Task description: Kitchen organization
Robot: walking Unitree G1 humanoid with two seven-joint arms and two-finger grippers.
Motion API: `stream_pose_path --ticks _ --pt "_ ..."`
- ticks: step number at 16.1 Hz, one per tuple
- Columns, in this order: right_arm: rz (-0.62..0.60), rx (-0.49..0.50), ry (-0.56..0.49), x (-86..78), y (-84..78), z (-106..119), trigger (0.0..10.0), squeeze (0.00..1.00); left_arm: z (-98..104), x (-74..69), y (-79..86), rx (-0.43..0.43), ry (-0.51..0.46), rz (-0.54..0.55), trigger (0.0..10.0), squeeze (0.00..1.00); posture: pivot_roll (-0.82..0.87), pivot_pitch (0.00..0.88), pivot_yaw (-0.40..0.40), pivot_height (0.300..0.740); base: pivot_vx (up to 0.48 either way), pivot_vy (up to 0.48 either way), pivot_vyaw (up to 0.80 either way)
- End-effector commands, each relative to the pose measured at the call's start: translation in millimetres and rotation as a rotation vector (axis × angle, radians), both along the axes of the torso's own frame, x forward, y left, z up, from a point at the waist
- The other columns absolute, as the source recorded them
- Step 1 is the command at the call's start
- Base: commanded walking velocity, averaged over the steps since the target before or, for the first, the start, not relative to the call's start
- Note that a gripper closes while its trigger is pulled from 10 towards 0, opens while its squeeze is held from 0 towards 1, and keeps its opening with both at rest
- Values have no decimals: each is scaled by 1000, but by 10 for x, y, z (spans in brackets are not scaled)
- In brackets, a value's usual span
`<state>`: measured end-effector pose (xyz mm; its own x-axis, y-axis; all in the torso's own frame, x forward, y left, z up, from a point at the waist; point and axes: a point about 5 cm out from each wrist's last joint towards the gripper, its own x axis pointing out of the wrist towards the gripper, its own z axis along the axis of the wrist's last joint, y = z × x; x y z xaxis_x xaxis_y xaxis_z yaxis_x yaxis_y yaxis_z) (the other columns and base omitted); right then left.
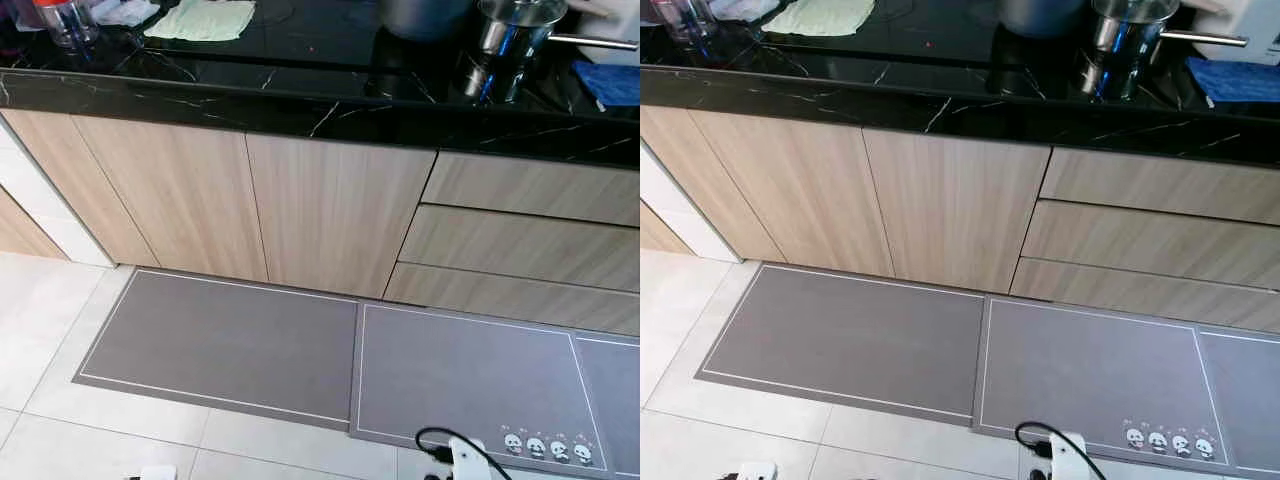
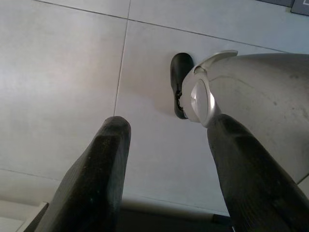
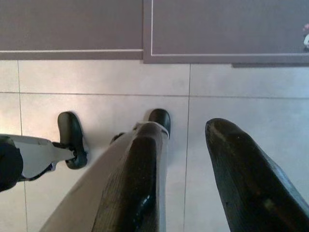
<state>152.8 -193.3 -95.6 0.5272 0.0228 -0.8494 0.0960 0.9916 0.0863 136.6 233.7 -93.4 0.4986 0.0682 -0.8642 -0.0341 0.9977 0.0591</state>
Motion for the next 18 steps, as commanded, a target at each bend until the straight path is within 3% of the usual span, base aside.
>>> stream_pose_path --ticks 1,7,13,18 --pt "-15 -8 24 -90 -67 -24 10000 0 -47 -121 -11 -8 41 14 10000 0 126 155 -23 740 0 0 0" --pt "19 -14 2 -34 -163 17 10000 0 -53 -131 -17 7 32 62 10000 0 84 155 -72 740 0 0 0" --pt "29 3 8 -1 -45 6 10000 0 -66 -165 -25 -5 40 83 10000 0 104 108 -77 740 0 -316 0" --pt "13 -4 17 -12 -31 -3 10000 0 -60 -148 -18 -3 38 80 10000 0 104 135 -68 740 0 -318 0"
